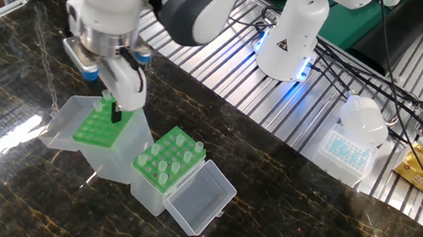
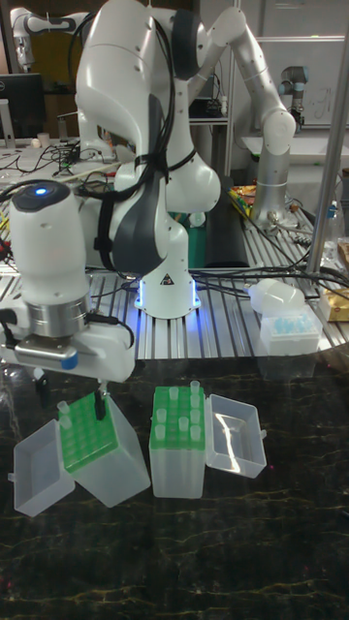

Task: Transfer all large pipette tips from one holder to another

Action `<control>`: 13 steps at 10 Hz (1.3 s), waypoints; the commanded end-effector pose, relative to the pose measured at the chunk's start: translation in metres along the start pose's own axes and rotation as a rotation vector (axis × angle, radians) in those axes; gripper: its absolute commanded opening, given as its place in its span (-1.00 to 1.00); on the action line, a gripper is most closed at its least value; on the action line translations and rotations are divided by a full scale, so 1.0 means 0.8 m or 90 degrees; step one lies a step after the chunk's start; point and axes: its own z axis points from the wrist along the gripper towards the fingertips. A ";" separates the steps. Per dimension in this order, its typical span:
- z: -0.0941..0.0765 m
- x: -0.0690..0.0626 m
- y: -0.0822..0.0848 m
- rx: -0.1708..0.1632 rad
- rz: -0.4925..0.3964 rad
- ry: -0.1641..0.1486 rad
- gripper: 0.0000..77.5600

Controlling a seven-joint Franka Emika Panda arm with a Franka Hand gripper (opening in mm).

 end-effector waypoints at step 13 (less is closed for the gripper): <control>0.025 0.043 0.023 -0.004 0.046 -0.002 1.00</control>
